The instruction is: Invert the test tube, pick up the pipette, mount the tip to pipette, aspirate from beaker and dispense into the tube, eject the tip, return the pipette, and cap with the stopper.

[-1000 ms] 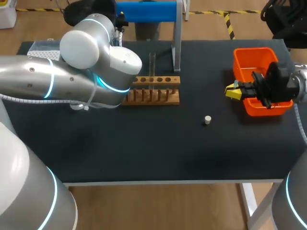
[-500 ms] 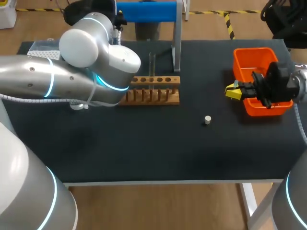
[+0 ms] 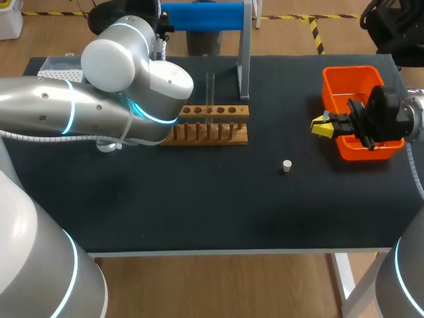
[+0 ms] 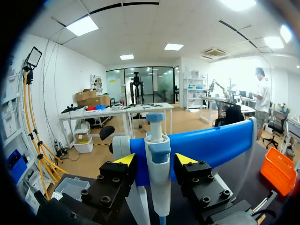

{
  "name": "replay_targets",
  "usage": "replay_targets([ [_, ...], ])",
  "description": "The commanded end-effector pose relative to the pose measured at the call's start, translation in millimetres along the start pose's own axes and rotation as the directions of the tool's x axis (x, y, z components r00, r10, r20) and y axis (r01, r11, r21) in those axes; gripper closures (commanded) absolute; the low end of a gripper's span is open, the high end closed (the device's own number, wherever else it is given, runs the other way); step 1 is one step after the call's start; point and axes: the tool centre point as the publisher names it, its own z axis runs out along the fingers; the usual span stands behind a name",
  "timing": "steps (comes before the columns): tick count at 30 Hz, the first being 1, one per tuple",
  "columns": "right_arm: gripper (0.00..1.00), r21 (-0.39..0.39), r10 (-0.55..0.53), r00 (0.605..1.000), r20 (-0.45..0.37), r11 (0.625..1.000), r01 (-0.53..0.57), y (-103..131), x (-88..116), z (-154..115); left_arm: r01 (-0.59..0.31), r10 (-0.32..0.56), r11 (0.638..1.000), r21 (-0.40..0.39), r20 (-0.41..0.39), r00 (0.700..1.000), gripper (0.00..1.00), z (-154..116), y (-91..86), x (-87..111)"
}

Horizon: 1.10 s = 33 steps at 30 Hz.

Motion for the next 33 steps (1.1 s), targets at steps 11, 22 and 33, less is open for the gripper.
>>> replay_targets([
  [11, 1.0, 0.002, 0.0, 1.0, 0.002, 1.0, 0.0, 0.7, 1.1, -0.3, 0.021, -0.021, 1.0, 0.019, 0.01, 1.0, 0.51, 6.4, 6.0, 3.7],
  [22, 1.0, 0.002, 0.0, 1.0, 0.002, 1.0, 0.0, 0.7, 1.1, -0.3, 0.032, -0.032, 0.999, 0.027, 0.007, 0.999, 0.53, 7.9, 7.0, 3.1],
  [33, 1.0, 0.002, 0.0, 1.0, 0.002, 1.0, 0.0, 0.7, 1.1, -0.3, 0.034, -0.034, 0.999, 0.026, 0.004, 0.999, 0.53, 10.6, 7.5, 2.3],
])
